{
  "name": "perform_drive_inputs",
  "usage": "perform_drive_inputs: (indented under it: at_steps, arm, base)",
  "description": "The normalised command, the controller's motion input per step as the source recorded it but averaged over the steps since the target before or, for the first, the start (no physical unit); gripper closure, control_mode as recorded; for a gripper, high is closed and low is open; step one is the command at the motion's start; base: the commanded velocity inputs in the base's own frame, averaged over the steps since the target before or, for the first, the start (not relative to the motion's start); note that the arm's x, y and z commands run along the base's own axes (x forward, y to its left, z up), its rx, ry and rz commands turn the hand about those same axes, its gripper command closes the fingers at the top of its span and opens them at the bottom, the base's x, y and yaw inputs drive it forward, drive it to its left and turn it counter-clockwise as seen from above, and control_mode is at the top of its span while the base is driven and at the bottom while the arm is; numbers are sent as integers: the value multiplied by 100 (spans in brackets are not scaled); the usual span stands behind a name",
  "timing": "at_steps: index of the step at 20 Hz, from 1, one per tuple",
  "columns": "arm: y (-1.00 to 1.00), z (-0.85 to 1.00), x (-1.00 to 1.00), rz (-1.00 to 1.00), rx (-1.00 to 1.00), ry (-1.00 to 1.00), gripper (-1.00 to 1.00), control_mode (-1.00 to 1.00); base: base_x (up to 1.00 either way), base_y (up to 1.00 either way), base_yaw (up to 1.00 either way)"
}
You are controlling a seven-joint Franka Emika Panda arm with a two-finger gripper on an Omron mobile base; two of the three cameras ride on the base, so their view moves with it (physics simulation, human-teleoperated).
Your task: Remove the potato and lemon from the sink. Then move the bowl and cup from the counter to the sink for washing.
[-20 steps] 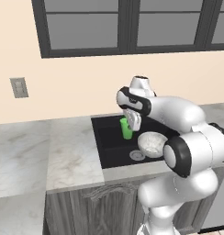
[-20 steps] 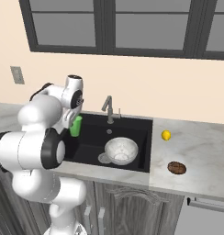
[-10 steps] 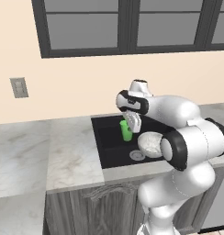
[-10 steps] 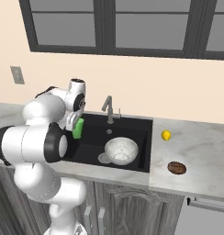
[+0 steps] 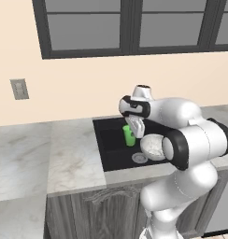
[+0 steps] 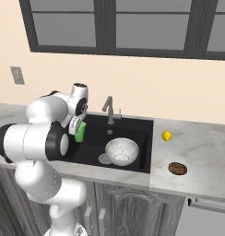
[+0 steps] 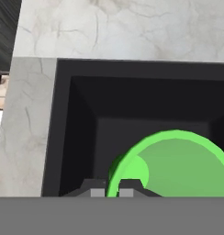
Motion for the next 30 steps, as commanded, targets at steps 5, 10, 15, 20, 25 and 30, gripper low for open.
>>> perform_drive_inputs:
  at_steps: [5, 10, 15, 20, 25, 30]
  arm:
    - [-5, -21, 2, 0, 0, -1, 100, -100]
    - [-5, -22, 2, 0, 0, -1, 100, -100]
    - [-3, -21, 3, 0, 0, -1, 100, -100]
    - [-3, -16, 3, 0, 10, -1, 100, -100]
    - [0, -18, 0, 0, 14, -3, 100, -100]
    - [0, -17, 0, 0, 5, -9, 100, -100]
  base:
    - [0, 0, 0]
    - [0, 0, 0]
    - [0, 0, 0]
    - [0, 0, 0]
    - [0, 0, 0]
    - [0, 0, 0]
